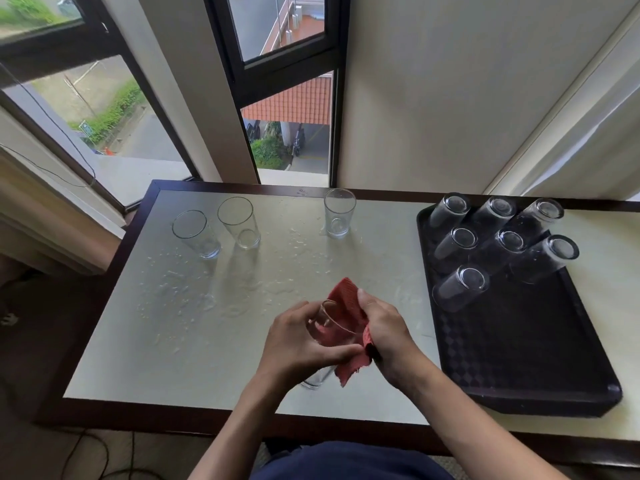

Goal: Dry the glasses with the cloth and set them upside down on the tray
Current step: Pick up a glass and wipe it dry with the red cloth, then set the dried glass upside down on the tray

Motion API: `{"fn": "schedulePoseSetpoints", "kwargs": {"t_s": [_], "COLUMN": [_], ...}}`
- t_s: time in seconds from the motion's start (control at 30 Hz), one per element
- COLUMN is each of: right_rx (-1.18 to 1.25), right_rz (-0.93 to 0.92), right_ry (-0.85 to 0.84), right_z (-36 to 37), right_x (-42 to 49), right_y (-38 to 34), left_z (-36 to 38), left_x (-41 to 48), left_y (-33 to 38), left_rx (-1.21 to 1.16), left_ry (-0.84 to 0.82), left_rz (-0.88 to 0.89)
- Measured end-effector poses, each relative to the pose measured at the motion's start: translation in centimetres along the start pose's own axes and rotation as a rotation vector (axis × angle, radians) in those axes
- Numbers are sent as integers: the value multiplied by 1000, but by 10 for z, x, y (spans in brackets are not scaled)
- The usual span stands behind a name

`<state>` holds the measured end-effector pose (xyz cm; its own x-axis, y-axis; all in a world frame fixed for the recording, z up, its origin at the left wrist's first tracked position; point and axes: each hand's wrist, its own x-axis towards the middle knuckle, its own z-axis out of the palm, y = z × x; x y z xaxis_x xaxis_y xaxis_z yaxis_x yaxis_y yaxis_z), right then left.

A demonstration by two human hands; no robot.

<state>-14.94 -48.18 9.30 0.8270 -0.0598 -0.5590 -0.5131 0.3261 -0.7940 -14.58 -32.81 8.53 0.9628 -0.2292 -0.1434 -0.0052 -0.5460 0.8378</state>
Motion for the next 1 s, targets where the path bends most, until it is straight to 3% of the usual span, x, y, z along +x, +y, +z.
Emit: {"fn": "schedulePoseSetpoints", "kwargs": {"t_s": [0.1,0.2,0.3,0.33,0.4,0.47,0.53,0.6,0.73,0.8,0.87,1.0], "right_rx": [-139,-532,-1011,-1144,-1387,-1504,-1422,-1205,-394,18,269,519], "right_rz": [-40,-369,-661,-627,-373,-195,-125,-120,-47,177,307,230], "right_ry": [206,326,278,220,6,-151,-186,-106,97,19,-120,-199], "right_z": [-7,-13,-23,-25,-27,-33,-35,-35,-33,-40,-55,-80], "right_x": [8,10,23,27,31,33,32,22,-7,-19,-27,-38], "right_y": [11,30,59,68,80,90,90,83,60,51,47,45], "left_z": [-5,-10,-15,-16,-16,-15,-14,-11,9,24,41,72], "left_x": [-5,-7,-9,-10,-12,-14,-15,-14,-13,-14,-14,-10], "left_y": [-8,-19,-25,-26,-26,-26,-28,-29,-19,-9,1,8], "left_rx": [-156,-189,-258,-284,-321,-346,-400,-495,-738,-802,-835,-766], "left_ry": [55,151,200,210,208,190,159,131,58,-14,-95,-202], "left_rz": [-167,-266,-339,-349,-361,-362,-368,-379,-398,-384,-364,-371]}}
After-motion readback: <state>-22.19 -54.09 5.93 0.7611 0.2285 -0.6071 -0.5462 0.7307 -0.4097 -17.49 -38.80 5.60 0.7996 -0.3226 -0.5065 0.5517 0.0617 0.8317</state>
